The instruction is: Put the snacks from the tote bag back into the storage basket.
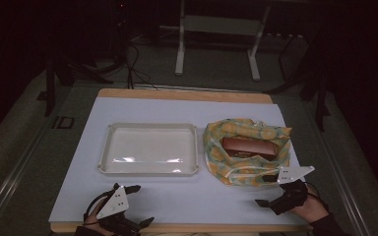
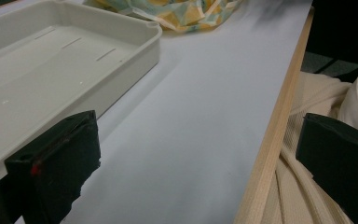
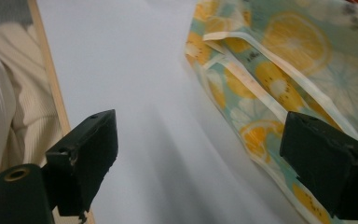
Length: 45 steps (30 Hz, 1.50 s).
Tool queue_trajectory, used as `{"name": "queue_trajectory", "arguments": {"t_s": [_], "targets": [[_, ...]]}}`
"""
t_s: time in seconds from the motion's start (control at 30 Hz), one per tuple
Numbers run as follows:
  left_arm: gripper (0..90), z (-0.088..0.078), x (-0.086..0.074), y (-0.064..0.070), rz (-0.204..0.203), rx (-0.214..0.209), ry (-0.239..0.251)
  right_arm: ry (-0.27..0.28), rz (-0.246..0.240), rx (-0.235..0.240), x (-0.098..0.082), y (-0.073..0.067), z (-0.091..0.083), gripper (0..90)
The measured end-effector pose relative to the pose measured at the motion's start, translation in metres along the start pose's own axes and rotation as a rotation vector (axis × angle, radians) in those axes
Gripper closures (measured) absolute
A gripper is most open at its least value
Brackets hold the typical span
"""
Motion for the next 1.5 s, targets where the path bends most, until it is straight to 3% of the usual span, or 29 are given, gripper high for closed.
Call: {"name": "queue_trajectory", "arguments": {"t_s": [0.1,0.37,0.7,1.07,1.37,1.5], "targets": [[0.0,0.001,0.0,0.0,-0.002,-0.007,-0.005,-0.012,-0.051,-0.002,0.004,-0.004,0.001,11.3],[0.0,0.003,-0.001,0.001,-0.001,-0.024,-0.01,0.025,-0.053,0.021,0.021,-0.004,-0.003,11.3],[0.0,0.005,-0.001,0.002,0.004,-0.035,-0.02,0.062,-0.099,-0.005,0.043,0.002,-0.012,11.2],[0.0,0.006,-0.001,0.003,0.005,-0.05,-0.016,0.115,-0.178,-0.044,0.07,0.021,-0.03,13.5],[0.0,0.006,-0.001,0.005,0.014,-0.058,-0.023,0.119,-0.181,-0.075,0.081,0.039,-0.036,13.9],[0.0,0.006,-0.001,0.005,0.011,-0.061,-0.021,0.126,-0.188,-0.098,0.086,0.053,-0.037,14.7]]}}
Point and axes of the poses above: each handheld gripper's, and its own axes: z roughly forward along the jaws, x roughly out of its top, y roughly to its right, the point moved 8 cm from there along z, roughly forward along the jaws, and after that the axes turned 12 degrees about -x, right-handed, at the moved point
